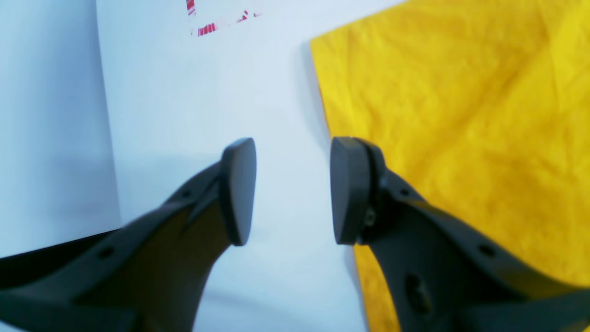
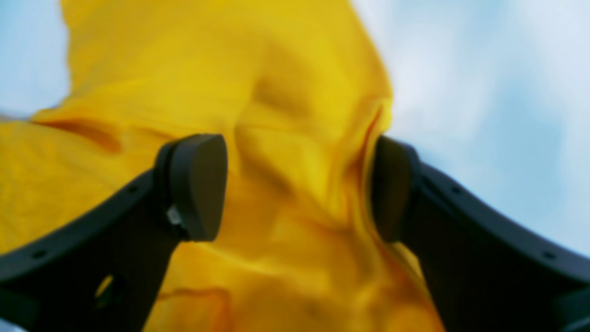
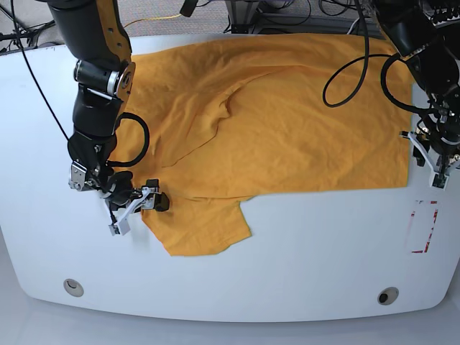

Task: Fold the T-shirt properly
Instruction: 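Slide both grippers along the shirt's side edges and grasp the hem corners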

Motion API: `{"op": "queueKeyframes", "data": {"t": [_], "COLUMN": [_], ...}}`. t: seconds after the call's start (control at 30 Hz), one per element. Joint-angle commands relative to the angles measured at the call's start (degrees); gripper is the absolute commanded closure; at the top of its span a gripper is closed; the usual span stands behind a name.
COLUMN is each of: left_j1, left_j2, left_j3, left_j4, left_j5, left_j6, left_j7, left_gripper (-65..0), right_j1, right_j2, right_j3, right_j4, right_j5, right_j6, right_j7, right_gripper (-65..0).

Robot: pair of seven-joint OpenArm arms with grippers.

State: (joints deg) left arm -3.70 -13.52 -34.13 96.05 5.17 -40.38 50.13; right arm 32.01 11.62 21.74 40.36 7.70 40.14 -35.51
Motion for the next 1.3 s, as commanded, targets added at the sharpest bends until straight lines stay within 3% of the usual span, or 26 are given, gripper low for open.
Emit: {"op": "queueKeyframes", "data": {"t": [0.0,0.07,0.13,0.23,0.37,0.53,0.73,1.1,1.17,1.27], "left_j1": [-3.81,-4.87,-6.80,-9.09,-11.81,-14.71,-16.30,-18.58,-19.28,-20.25], "left_j2": [-1.21,-1.38,-1.47,-1.47,-1.47,-1.47,-1.47,-1.29,-1.12,-1.12], "left_j3": [-0.55,-0.55,-0.64,-0.64,-0.64,-0.55,-0.29,-0.29,-0.29,-0.29], "left_j4": [-1.33,-3.43,-6.78,-9.94,-15.13,-23.13,-31.13,-38.78,-39.48,-41.85], "left_j5": [-0.11,-0.11,-0.20,-0.20,-0.38,-0.38,-0.38,-0.47,-0.47,-0.47], "left_j6": [0.38,1.57,4.91,9.74,15.72,15.99,15.90,15.81,15.81,15.81], "left_j7": [-1.12,-1.29,-1.38,-1.38,-1.47,-5.16,-8.94,-10.52,-11.14,-12.28], "left_gripper": [-27.1,-31.1,-39.2,-45.6,-47.9,-47.9,-47.9,-46.9,-44.2,-31.1], "right_j1": [1.27,1.27,1.27,1.27,1.27,1.53,1.62,1.53,1.53,1.53], "right_j2": [0.12,0.12,0.12,-0.23,-0.23,-0.23,-0.14,1.00,1.00,1.09], "right_j3": [-0.07,-0.07,-0.07,-0.07,-0.15,-0.15,-0.15,-0.15,-0.15,-0.15], "right_j4": [0.39,0.30,0.30,0.30,0.30,0.30,0.39,0.56,0.65,0.65], "right_j5": [-0.45,-0.36,-0.28,-0.36,-0.45,-0.45,-0.45,-0.36,-0.36,-0.36], "right_j6": [-0.14,-0.14,-0.14,-0.14,-0.14,-0.14,-0.14,-0.14,-0.14,-0.14], "right_j7": [1.88,2.14,2.85,3.11,3.11,2.85,2.76,2.76,2.76,2.76], "right_gripper": [-43.1,-40.0,-32.8,-23.5,-13.0,-3.5,-2.4,-2.2,-2.2,-1.7]}}
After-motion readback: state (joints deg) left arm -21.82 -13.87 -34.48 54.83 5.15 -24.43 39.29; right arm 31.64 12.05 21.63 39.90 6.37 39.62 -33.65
